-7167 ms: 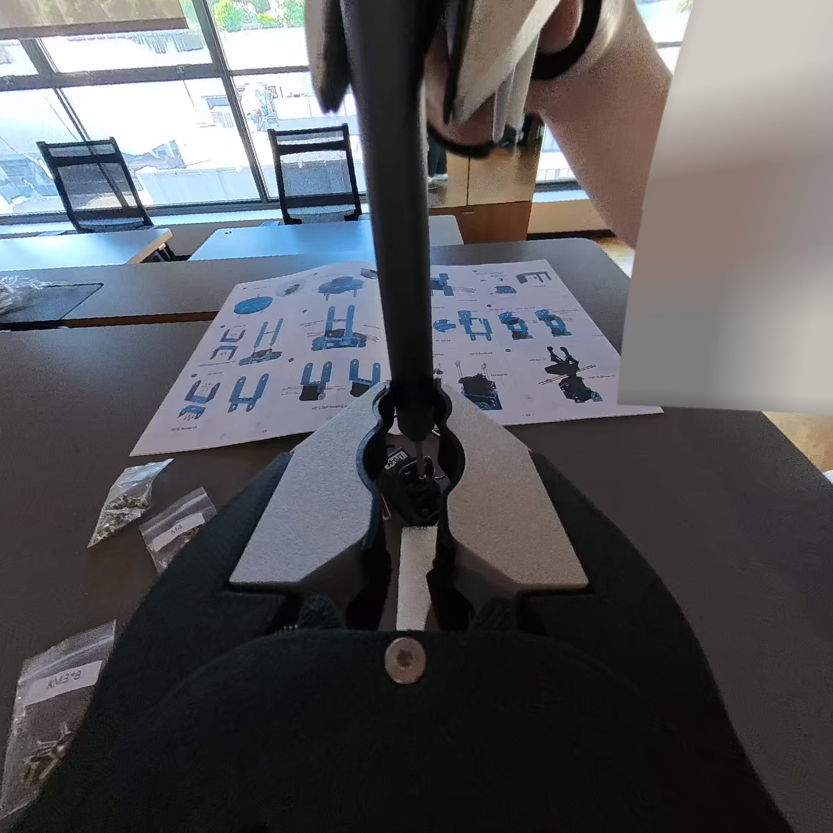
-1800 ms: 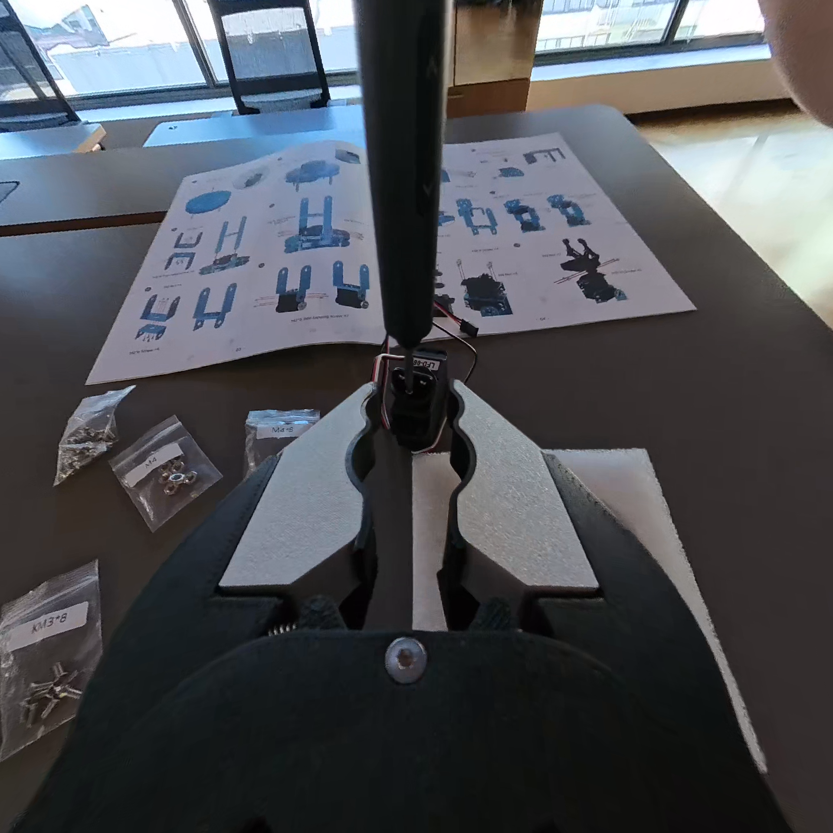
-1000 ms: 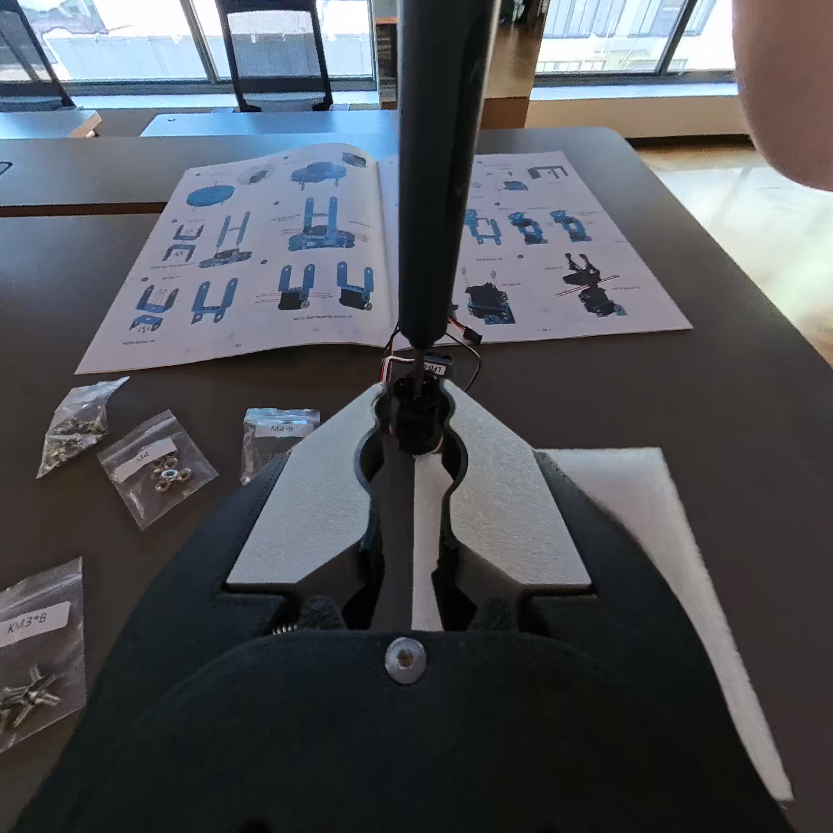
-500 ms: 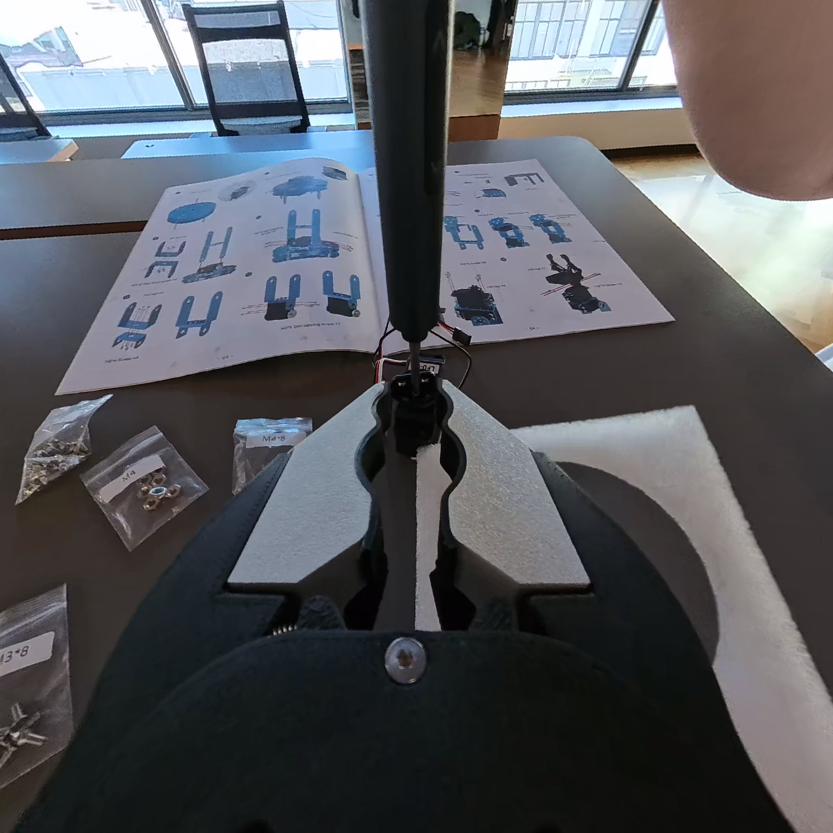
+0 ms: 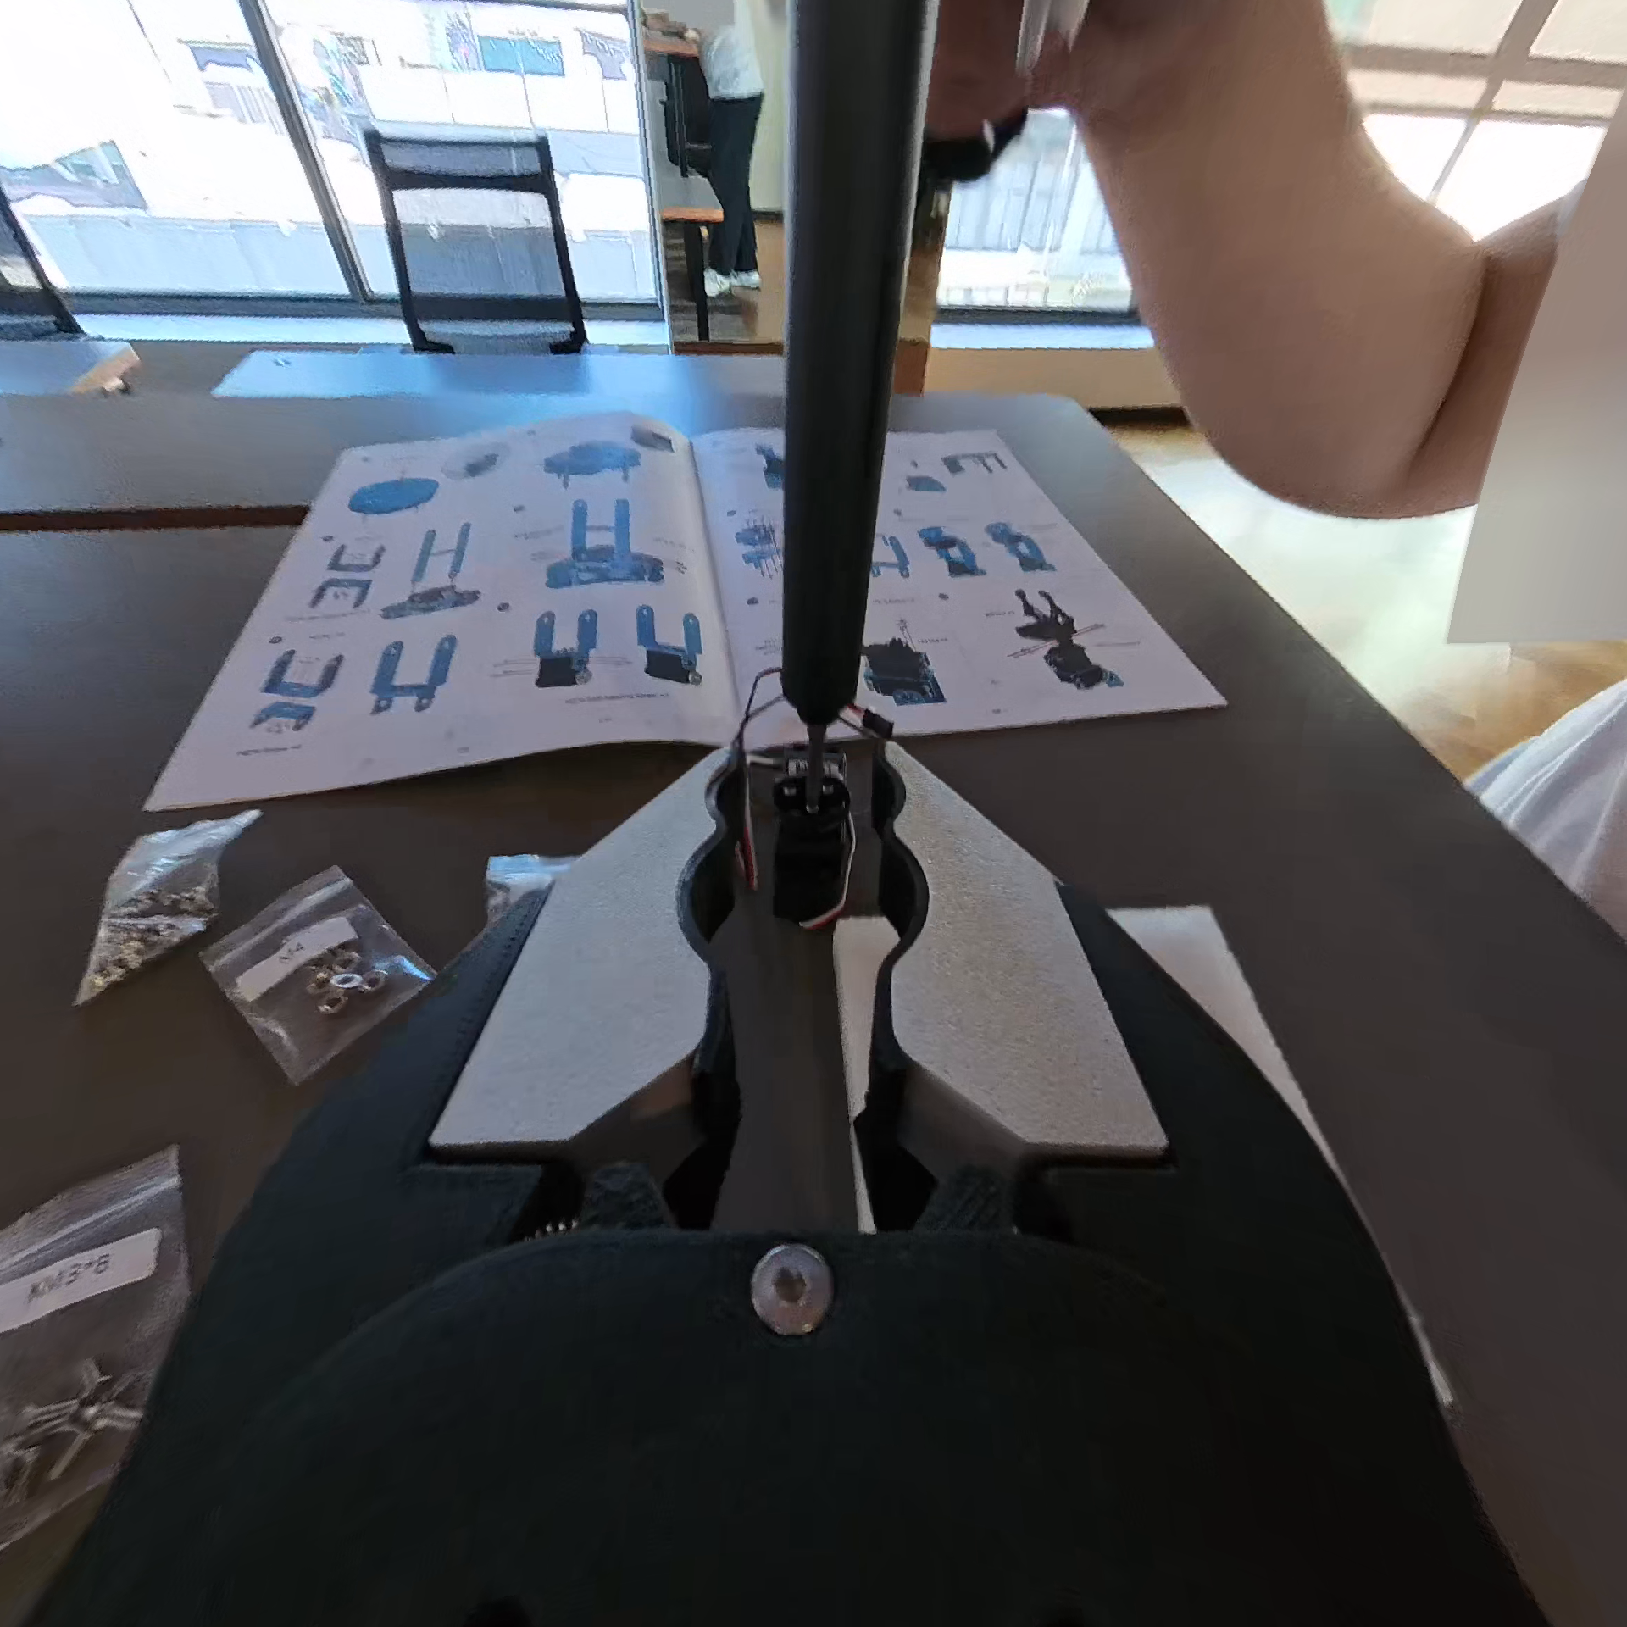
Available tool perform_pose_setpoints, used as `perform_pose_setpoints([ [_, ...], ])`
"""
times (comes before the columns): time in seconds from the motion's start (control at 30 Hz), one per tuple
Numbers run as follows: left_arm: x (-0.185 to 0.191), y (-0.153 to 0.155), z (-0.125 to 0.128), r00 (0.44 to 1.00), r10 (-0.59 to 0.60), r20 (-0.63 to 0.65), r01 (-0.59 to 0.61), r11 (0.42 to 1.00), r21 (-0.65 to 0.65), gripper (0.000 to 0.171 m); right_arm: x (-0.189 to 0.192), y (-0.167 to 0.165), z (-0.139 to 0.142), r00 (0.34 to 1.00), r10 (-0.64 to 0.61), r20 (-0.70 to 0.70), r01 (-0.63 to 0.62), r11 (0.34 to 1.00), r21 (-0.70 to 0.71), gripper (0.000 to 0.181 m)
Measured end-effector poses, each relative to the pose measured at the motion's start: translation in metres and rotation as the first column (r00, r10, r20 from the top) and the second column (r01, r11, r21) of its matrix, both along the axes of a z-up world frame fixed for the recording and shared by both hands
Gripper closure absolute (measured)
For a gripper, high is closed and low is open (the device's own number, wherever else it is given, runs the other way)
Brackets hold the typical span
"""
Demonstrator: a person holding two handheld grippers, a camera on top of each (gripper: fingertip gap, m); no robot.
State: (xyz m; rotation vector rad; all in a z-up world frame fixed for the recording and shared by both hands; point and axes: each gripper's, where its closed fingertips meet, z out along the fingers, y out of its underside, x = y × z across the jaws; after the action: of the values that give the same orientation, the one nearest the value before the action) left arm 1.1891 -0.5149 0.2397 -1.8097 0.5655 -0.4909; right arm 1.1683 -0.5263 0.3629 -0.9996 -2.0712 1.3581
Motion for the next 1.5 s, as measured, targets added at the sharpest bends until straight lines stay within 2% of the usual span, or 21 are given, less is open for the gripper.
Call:
perform_pose_setpoints([
  [0.13, 0.003, 0.002, 0.031, 0.998, 0.021, 0.052, -0.025, 0.997, 0.078, 0.138, 0.000, -0.002, 0.000, 1.000, 0.008, 0.000, -0.008, 1.000, -0.004, 0.165],
  [0.2, 0.006, 0.004, 0.036, 0.998, 0.035, 0.044, -0.039, 0.994, 0.099, 0.139, 0.000, -0.002, 0.000, 1.000, 0.011, 0.001, -0.011, 1.000, -0.008, 0.165],
  [0.3, 0.008, 0.010, 0.033, 0.997, 0.062, 0.037, -0.065, 0.993, 0.101, 0.147, -0.001, -0.003, 0.000, 1.000, 0.016, 0.002, -0.016, 1.000, -0.020, 0.165],
  [0.33, 0.009, 0.012, 0.032, 0.997, 0.067, 0.036, -0.070, 0.992, 0.102, 0.156, -0.001, -0.004, 0.001, 1.000, 0.024, 0.001, -0.024, 0.999, -0.026, 0.165],
  [0.47, 0.008, 0.014, 0.031, 0.995, 0.086, 0.043, -0.090, 0.989, 0.119, 0.156, -0.004, -0.002, 0.000, 0.999, 0.002, -0.038, -0.004, 0.998, -0.058, 0.165],
  [0.53, 0.008, 0.015, 0.031, 0.995, 0.087, 0.041, -0.091, 0.989, 0.118, 0.157, -0.004, 0.002, -0.011, 0.998, -0.050, -0.047, 0.048, 0.998, -0.046, 0.150],
  [0.57, 0.008, 0.014, 0.031, 0.996, 0.084, 0.040, -0.088, 0.989, 0.117, 0.157, -0.003, 0.005, -0.019, 0.995, -0.084, -0.062, 0.082, 0.996, -0.033, 0.148],
  [0.7, 0.008, 0.013, 0.030, 0.996, 0.081, 0.031, -0.085, 0.989, 0.118, 0.157, 0.007, 0.007, -0.058, 0.984, -0.146, -0.106, 0.148, 0.989, 0.015, 0.155],
  [0.77, 0.008, 0.013, 0.030, 0.996, 0.080, 0.024, -0.083, 0.990, 0.118, 0.157, 0.008, 0.004, -0.070, 0.985, -0.141, -0.100, 0.141, 0.990, -0.011, 0.158],
  [1.07, 0.010, 0.014, 0.030, 0.997, 0.078, 0.020, -0.080, 0.990, 0.115, 0.157, 0.006, 0.006, -0.068, 0.979, -0.158, -0.130, 0.139, 0.980, -0.141, 0.166],
  [1.5, 0.011, 0.015, 0.030, 0.996, 0.085, 0.019, -0.086, 0.990, 0.113, 0.157, 0.007, 0.009, -0.068, 0.972, -0.189, -0.138, 0.170, 0.976, -0.136, 0.166],
])
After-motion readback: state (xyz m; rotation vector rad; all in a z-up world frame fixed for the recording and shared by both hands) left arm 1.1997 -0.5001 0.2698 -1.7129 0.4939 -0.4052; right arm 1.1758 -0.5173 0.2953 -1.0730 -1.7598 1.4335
